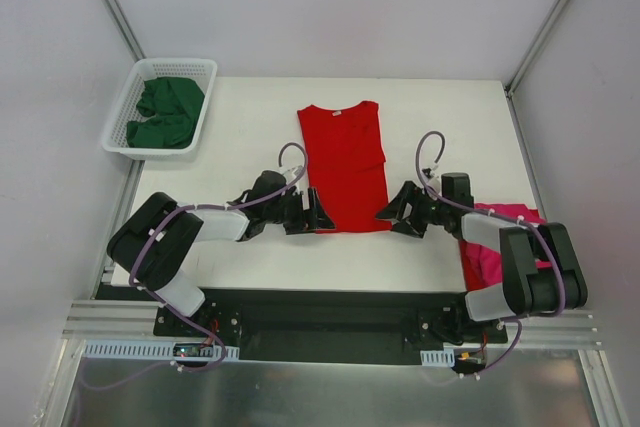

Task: Fold and stack the t-shirts
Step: Grab one side of the 2/3 rectangular tshirt with both arms

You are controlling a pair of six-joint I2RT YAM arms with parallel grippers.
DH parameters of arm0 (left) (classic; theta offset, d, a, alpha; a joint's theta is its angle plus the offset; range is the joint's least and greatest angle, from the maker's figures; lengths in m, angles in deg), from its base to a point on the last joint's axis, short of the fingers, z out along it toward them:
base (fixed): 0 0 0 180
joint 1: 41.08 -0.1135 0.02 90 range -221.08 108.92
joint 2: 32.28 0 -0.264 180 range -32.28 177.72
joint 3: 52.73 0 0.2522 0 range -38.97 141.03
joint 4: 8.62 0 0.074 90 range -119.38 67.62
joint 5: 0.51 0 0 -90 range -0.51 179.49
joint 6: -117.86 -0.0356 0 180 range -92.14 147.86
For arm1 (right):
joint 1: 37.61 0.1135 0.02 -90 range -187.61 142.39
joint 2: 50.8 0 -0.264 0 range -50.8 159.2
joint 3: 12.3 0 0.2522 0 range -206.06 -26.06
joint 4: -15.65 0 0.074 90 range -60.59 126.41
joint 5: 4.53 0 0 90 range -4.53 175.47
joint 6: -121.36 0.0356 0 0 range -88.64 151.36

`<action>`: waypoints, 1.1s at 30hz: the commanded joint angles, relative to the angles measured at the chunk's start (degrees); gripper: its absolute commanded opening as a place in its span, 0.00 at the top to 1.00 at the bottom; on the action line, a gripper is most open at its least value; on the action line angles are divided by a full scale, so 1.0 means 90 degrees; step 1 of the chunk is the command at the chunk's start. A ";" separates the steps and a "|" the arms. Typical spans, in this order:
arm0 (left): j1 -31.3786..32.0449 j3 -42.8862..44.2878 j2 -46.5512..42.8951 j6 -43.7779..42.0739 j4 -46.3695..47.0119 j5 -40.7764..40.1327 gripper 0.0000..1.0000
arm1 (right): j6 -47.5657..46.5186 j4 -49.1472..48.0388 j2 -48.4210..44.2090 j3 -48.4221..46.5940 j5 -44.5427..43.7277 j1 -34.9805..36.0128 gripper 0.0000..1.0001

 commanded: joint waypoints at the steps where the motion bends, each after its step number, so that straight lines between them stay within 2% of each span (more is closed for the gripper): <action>1: 0.0048 -0.0241 0.0167 -0.0281 -0.0958 -0.0464 0.31 | -0.0158 0.0251 0.0118 0.0058 -0.0638 0.0152 0.28; 3: 0.0048 -0.0250 0.0167 -0.0262 -0.0948 -0.0464 0.39 | -0.0167 0.0251 0.0040 0.0059 -0.0667 0.0182 0.35; 4: 0.0058 -0.0250 0.0167 -0.0262 -0.0958 -0.0464 0.42 | -0.0158 0.0251 0.0030 0.0049 -0.0687 0.0192 0.35; 7: 0.0048 -0.0250 0.0167 -0.0262 -0.0977 -0.0493 0.44 | -0.0167 0.0251 0.0069 -0.0010 -0.0658 0.0211 0.43; 9: 0.0068 -0.0241 0.0157 -0.0271 -0.0997 -0.0532 0.51 | -0.0167 0.0251 0.0118 -0.0029 -0.0667 0.0240 0.47; 11: 0.0077 -0.0250 0.0148 -0.0281 -0.1016 -0.0581 0.59 | -0.0177 0.0260 0.0128 -0.0039 -0.0677 0.0289 0.59; 12: 0.0087 -0.0250 0.0148 -0.0281 -0.1026 -0.0581 0.59 | -0.0177 0.0251 0.0128 -0.0039 -0.0687 0.0299 0.62; 13: 0.0097 -0.0250 0.0157 -0.0291 -0.1026 -0.0581 0.59 | -0.0187 0.0251 0.0118 -0.0049 -0.0716 0.0318 0.70; 17: 0.0107 -0.0241 0.0157 -0.0291 -0.1036 -0.0601 0.67 | -0.0177 0.0241 0.0108 -0.0078 -0.0746 0.0348 0.84; 21: 0.0116 -0.0231 0.0158 -0.0301 -0.1046 -0.0630 0.87 | -0.0158 0.0231 0.0118 -0.0137 -0.0736 0.0377 0.91; 22: 0.0117 -0.0221 0.0157 -0.0301 -0.1056 -0.0630 1.00 | -0.0167 0.0241 0.0127 -0.0146 -0.0717 0.0387 0.95; 33: 0.0126 -0.0250 -0.0164 -0.0418 -0.1387 -0.0884 1.00 | -0.0050 0.0299 -0.0116 -0.0020 -0.0824 0.0650 0.99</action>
